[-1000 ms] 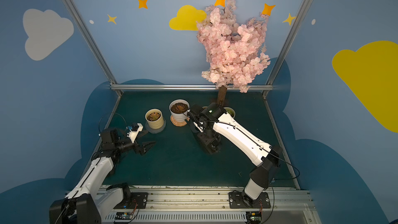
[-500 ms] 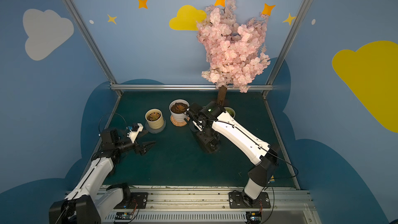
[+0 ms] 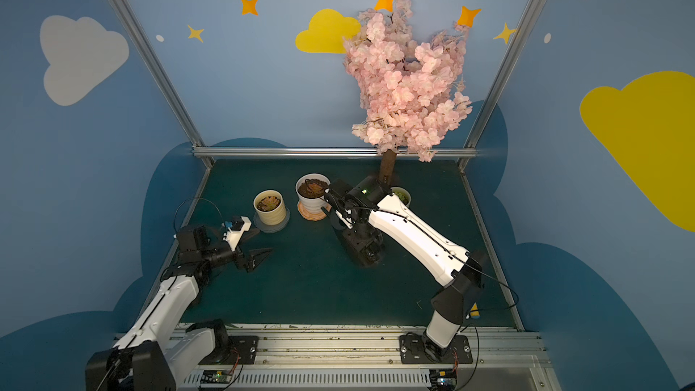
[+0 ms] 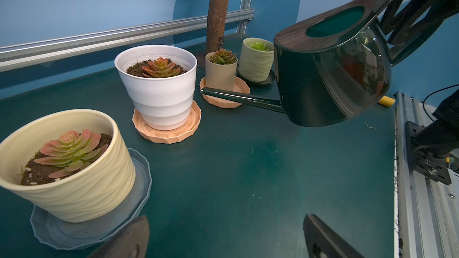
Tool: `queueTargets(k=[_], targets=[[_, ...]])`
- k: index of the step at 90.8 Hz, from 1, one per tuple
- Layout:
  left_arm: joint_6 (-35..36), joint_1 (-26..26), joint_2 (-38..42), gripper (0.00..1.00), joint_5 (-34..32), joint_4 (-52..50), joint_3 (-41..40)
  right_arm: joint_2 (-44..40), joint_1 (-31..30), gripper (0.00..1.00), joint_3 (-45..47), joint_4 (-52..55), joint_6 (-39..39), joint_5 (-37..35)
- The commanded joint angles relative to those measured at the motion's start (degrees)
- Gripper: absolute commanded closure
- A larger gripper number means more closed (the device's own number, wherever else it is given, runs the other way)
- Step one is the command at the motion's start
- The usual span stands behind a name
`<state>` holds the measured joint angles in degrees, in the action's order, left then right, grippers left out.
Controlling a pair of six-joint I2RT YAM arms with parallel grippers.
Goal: Water the succulent around the soil edge
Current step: Water the soil of the potted plant with water.
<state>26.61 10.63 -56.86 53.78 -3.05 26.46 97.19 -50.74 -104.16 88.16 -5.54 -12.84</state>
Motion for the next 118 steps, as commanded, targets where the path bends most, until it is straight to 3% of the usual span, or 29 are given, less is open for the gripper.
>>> queueTargets(k=[1,118], targets=[[0.65,-0.30,0.67,0.00,0.10,-0.90,-0.62,-0.23,-0.32,1.00,-2.28,1.05,-0.57,-1.05],[1.16,-0.93,1.44,0.00,-0.43,-1.17,-1.00,-0.77,-0.32,1.00,-2.45,1.14,-0.50,-1.51]])
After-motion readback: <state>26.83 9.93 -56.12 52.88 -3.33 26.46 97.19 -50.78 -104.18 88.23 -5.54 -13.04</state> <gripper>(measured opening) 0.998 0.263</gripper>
